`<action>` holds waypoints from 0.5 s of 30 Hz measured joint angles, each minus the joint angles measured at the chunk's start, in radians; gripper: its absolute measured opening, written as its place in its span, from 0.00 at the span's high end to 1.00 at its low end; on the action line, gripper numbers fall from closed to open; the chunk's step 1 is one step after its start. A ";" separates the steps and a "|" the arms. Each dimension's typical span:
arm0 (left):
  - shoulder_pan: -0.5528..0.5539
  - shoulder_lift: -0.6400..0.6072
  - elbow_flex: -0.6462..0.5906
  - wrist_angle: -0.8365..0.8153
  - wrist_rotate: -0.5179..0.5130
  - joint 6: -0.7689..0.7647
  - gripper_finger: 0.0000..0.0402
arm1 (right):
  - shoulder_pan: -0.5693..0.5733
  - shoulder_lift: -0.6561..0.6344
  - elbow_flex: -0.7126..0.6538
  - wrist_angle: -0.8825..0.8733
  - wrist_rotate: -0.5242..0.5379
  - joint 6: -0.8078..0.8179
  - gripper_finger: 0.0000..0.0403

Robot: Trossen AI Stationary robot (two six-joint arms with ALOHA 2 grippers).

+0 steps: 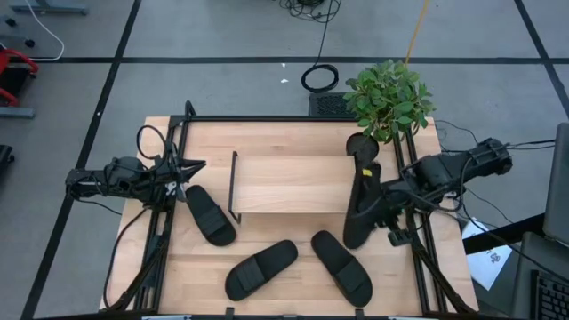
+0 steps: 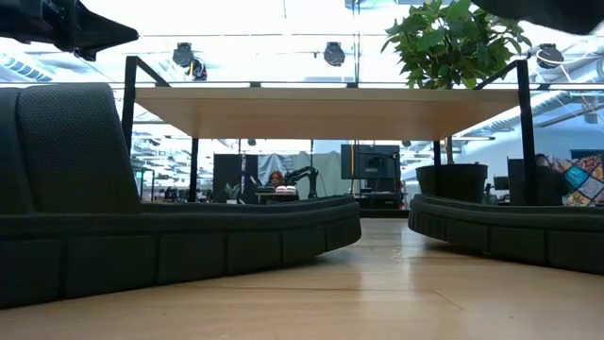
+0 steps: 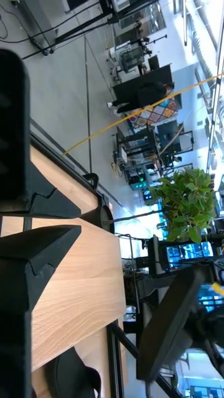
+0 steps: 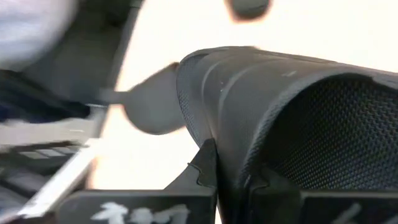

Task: Pick and place slides into the shelf
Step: Put the black slides on the shelf

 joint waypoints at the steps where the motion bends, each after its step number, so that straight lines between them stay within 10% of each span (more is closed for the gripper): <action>1: 0.000 0.000 0.000 0.000 0.000 0.000 0.91 | -0.011 0.016 0.036 -0.025 0.030 -0.039 1.00; 15: 0.000 0.000 0.000 -0.003 0.000 0.000 0.91 | -0.343 0.245 0.446 -0.271 -0.007 -0.389 0.99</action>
